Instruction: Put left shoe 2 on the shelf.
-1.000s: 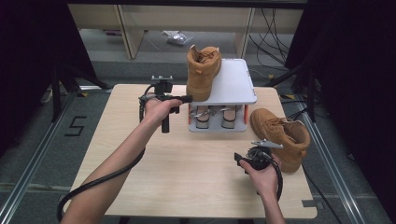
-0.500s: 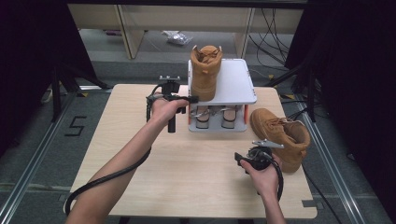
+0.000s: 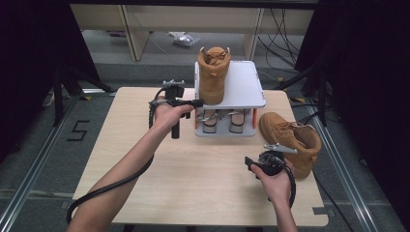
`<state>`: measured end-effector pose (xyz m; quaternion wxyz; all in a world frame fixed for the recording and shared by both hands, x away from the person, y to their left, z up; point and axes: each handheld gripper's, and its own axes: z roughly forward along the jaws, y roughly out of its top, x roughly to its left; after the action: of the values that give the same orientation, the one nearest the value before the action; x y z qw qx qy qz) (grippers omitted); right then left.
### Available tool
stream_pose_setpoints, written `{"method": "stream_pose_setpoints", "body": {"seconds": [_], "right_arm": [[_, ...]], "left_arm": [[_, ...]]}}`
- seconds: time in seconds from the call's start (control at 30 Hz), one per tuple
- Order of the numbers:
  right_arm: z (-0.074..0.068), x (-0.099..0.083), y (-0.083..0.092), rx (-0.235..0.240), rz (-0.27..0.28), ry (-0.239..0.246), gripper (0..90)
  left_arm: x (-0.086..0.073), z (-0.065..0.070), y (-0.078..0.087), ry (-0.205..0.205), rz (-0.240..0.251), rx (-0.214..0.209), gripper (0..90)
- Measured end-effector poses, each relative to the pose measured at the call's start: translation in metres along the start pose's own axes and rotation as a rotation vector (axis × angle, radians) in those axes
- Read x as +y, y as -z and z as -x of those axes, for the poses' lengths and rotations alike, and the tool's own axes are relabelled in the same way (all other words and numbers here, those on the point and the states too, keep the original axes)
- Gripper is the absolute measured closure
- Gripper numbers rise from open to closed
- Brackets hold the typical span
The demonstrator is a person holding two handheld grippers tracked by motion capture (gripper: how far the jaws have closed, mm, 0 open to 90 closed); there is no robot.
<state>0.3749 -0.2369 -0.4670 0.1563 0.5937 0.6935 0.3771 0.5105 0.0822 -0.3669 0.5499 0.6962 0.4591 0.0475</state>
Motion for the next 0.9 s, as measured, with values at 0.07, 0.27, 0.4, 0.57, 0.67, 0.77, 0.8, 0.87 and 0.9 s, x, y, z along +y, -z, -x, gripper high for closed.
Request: {"method": "stream_pose_setpoints", "body": {"seconds": [0.07,0.27,0.4,0.57,0.67,0.77,0.8,0.87,0.9], "right_arm": [[0.001,0.0,0.001,0.003,0.006,0.001,38.8],[0.008,0.003,0.006,-0.001,0.015,0.028,38.8],[0.01,0.004,0.006,-0.006,0.016,0.036,38.8],[0.01,0.004,0.007,-0.008,0.019,0.03,38.8],[0.009,0.004,0.008,-0.008,0.021,0.022,38.8],[0.008,0.005,0.009,-0.003,0.023,0.019,38.8],[0.008,0.005,0.009,-0.01,0.026,0.025,38.8],[0.008,0.005,0.01,-0.018,0.032,0.027,38.8],[0.008,0.005,0.01,-0.018,0.032,0.027,38.8]], "left_arm": [[-0.002,-0.001,0.005,-0.003,0.009,-0.001,88.9],[-0.02,-0.015,0.039,-0.036,0.041,0.021,85.0],[-0.03,-0.026,0.054,-0.032,0.067,0.028,83.1],[-0.046,-0.04,0.08,-0.046,0.104,0.073,80.9],[-0.053,-0.045,0.089,-0.042,0.103,0.093,80.2],[-0.06,-0.051,0.095,-0.03,0.114,0.107,79.6],[-0.062,-0.052,0.097,-0.027,0.122,0.112,79.5],[-0.067,-0.055,0.1,-0.025,0.123,0.123,79.9],[-0.067,-0.055,0.1,-0.025,0.123,0.123,79.9]]}}
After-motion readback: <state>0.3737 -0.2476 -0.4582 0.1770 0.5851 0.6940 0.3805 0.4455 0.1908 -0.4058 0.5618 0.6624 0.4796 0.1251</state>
